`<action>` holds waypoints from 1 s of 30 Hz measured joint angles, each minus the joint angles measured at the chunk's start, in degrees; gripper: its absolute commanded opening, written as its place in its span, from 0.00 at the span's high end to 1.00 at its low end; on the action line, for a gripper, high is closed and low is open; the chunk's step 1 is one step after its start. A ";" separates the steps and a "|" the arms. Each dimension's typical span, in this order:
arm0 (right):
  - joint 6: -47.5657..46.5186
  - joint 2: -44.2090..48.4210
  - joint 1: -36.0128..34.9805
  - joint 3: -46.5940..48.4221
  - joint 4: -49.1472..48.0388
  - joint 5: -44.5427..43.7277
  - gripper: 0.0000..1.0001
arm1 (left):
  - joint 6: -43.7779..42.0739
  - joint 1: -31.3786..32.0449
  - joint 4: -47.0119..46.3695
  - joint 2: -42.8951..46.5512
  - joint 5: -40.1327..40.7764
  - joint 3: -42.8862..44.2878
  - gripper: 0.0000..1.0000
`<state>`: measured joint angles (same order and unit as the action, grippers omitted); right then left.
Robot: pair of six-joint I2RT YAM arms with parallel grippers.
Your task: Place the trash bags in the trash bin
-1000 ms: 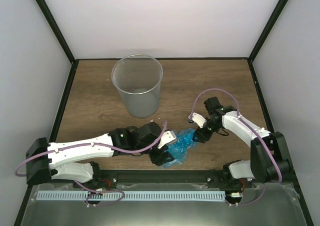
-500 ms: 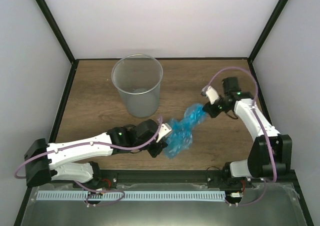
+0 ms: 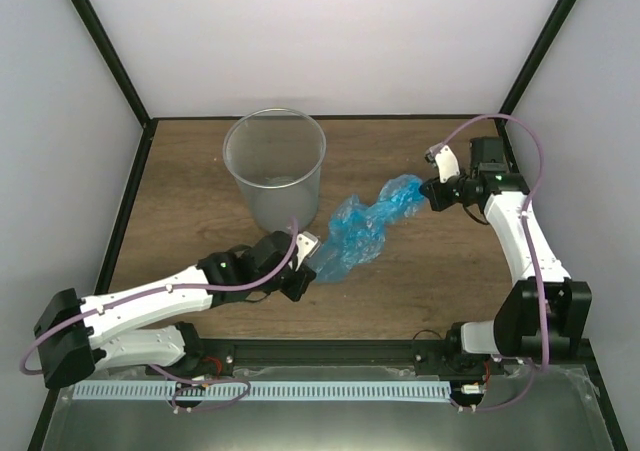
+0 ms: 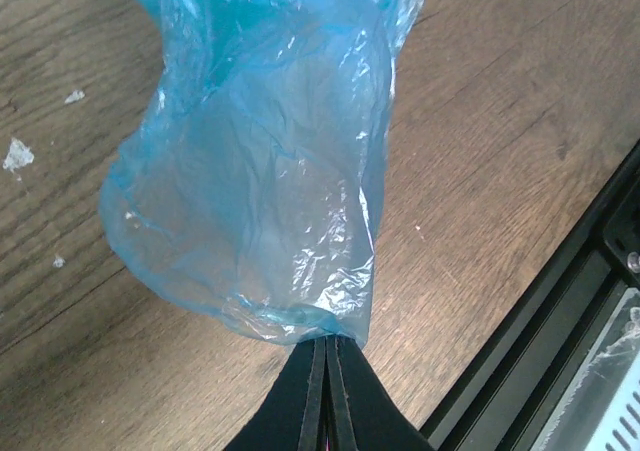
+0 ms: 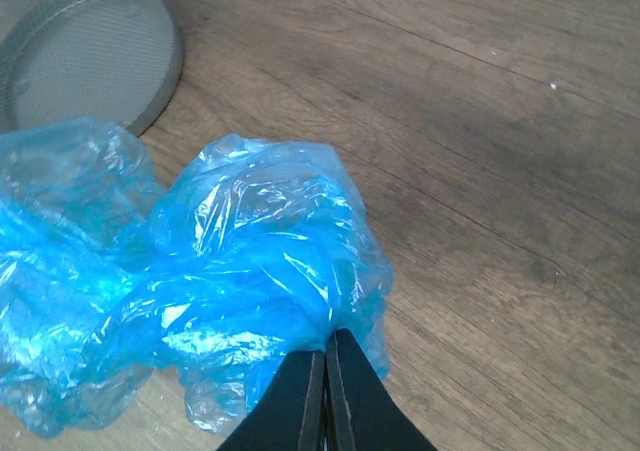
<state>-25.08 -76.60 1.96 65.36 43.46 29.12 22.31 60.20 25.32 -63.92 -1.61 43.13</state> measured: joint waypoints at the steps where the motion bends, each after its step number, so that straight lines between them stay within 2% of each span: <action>1: 1.46 -0.33 0.00 -0.33 -0.92 -0.44 0.99 | 0.15 0.00 -0.04 -0.28 -0.07 -0.15 0.96; 10: 10.40 -7.13 4.11 -1.75 -4.94 -5.55 0.93 | 0.68 -0.09 -0.94 -0.63 -0.09 -1.33 0.96; 11: 11.02 -7.21 4.52 -1.79 -5.25 -6.51 0.90 | 0.70 -0.09 -1.05 -0.63 0.00 -1.36 0.96; 13: 11.78 -6.93 4.85 -1.79 -5.86 -7.67 0.74 | 0.66 -0.07 -1.27 -0.63 0.04 -1.36 0.94; 14: 12.09 -6.62 4.98 -1.79 -6.12 -7.82 0.66 | 0.63 -0.09 -1.36 -0.63 -0.02 -1.36 0.87; 15: 12.39 -6.19 4.98 -1.88 -6.32 -7.76 0.58 | 0.52 -0.09 -1.38 -0.63 -0.15 -1.31 0.73; 16: 12.24 -5.46 4.98 -2.12 -6.56 -7.56 0.52 | 0.44 -0.07 -1.29 -0.63 -0.48 -1.14 0.55; 17: 12.22 -4.57 4.98 -2.45 -6.64 -7.28 0.46 | 0.00 -0.07 -1.20 -0.59 -1.03 -0.90 0.43; 20: 10.93 -0.26 4.98 -3.72 -5.99 -6.14 0.36 | -0.31 -0.07 -1.05 0.57 -2.43 0.35 0.22; 24: 8.70 5.14 4.98 -4.59 -4.66 -4.81 0.33 | -0.92 -0.07 -0.57 4.66 -4.02 2.01 0.12; 30: 4.46 6.05 4.92 -6.27 -2.69 -3.37 0.35 | -0.87 -0.07 -0.74 5.79 -3.76 3.78 0.10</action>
<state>-20.62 -70.54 6.87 59.09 40.77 25.76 21.43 60.14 24.58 -58.13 -5.37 46.92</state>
